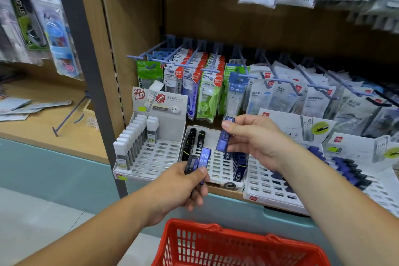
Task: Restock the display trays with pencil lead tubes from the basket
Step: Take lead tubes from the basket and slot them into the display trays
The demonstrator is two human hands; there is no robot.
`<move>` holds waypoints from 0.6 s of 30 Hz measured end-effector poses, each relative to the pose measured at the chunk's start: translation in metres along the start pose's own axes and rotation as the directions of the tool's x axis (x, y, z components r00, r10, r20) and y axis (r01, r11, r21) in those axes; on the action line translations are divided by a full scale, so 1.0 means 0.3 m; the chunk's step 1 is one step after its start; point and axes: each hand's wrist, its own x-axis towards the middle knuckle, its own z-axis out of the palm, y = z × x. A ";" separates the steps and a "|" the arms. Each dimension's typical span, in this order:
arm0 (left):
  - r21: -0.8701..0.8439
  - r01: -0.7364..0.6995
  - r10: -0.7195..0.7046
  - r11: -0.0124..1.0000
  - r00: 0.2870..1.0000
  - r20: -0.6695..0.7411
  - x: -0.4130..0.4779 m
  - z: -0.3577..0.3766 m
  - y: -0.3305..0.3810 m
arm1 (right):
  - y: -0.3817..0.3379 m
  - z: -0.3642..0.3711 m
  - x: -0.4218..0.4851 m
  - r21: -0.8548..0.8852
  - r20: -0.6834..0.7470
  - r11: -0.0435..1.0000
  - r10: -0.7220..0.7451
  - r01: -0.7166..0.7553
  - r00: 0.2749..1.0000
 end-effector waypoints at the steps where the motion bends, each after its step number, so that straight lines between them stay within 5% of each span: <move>1: -0.004 0.001 -0.001 1.000 1.000 -0.011 0.002 0.002 -0.002 | 0.000 0.000 0.001 -0.004 0.007 1.000 0.008 -0.008 1.000; 7: -0.032 -0.023 0.023 0.999 1.000 0.009 0.002 0.024 0.016 | 0.004 0.005 0.006 0.017 0.047 0.997 0.069 -0.070 0.997; 11: -0.098 -0.042 0.050 0.994 0.996 0.080 -0.031 0.053 0.055 | 0.007 0.014 -0.014 -0.128 0.076 0.991 0.055 -0.045 0.996; 18: -0.055 -0.022 0.037 0.998 0.958 0.286 -0.181 0.110 0.130 | -0.066 0.017 -0.239 -0.218 0.310 0.975 0.020 0.050 0.951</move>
